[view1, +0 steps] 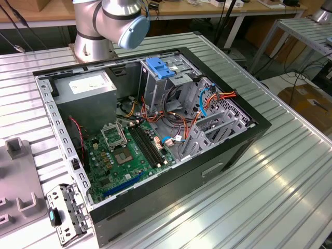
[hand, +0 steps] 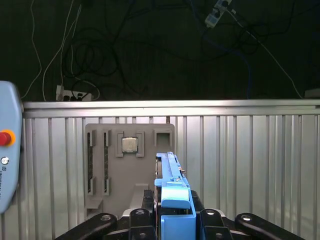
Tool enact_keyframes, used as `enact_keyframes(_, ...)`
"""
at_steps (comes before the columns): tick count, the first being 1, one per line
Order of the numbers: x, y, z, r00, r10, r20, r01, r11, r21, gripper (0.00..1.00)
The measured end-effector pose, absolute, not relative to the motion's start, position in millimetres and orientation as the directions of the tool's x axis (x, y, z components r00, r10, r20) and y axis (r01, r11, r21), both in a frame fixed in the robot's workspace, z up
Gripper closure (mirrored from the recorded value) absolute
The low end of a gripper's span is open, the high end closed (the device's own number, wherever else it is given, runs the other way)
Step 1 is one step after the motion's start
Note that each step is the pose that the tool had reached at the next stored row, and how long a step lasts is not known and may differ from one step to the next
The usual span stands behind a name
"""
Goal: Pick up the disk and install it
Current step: 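Pick up the disk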
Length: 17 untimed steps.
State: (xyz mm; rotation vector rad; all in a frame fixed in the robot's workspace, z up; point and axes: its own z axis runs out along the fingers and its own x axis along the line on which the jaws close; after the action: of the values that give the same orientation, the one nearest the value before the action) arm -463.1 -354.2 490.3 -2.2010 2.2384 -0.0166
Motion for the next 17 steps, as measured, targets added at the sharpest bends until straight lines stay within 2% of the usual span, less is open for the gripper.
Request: enact_keyframes(17,-448.2,-354.3,490.3,-0.017,-1.000,0.006,-1.000,0.017,-0.007,0.63)
